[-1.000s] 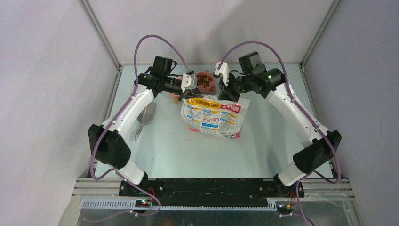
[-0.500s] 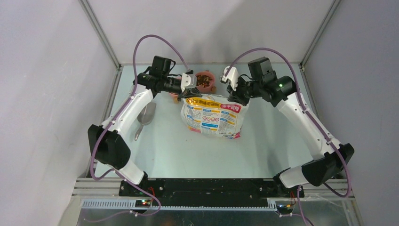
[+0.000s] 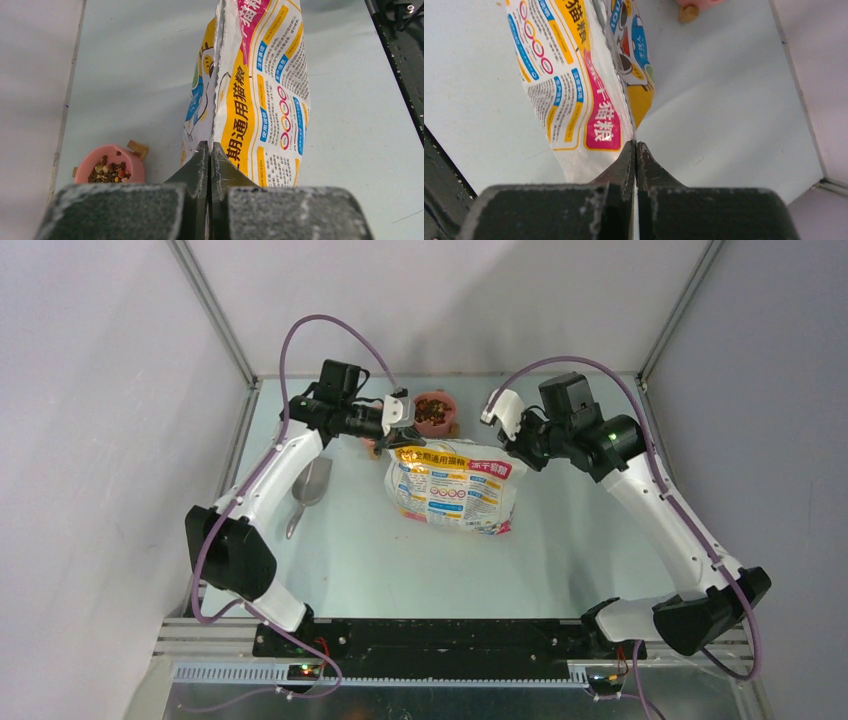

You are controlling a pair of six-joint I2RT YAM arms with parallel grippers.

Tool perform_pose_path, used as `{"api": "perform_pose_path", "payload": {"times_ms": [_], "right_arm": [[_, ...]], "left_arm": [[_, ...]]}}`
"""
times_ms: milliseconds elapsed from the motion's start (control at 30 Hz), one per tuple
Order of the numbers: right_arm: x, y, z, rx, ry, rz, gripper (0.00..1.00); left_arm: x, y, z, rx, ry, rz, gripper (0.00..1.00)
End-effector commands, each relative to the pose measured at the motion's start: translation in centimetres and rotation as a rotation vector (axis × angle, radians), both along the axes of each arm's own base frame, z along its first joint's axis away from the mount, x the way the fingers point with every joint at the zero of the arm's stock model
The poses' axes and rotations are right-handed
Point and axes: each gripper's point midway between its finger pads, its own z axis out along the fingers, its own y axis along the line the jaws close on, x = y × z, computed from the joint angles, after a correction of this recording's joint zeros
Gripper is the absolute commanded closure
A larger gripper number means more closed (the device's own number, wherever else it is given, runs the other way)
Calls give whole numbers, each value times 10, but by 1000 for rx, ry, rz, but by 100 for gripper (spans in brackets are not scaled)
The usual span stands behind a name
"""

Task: Serve the pet food
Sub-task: Close the pet food bag at the center of the board.

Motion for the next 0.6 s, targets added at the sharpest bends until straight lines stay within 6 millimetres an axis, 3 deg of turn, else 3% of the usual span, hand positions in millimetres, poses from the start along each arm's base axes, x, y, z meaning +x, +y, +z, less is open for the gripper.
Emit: {"api": "perform_pose_path", "payload": {"times_ms": [0,400,500,567], "right_arm": [[-34,-123,-26,-412,80,-312,100],[-28,-160,7,-447,-109,-455,100],[-22,-159,23,-406,-163,-487,100],[-20,-144,36,-317,-185,-461,100]], "left_arm": [[40,75,-25,191,-21,275,100],[26,63,-10,153,-12,213,100],[21,58,-8,147,-14,191,100],[19,55,-6,141,-12,182,100]]}}
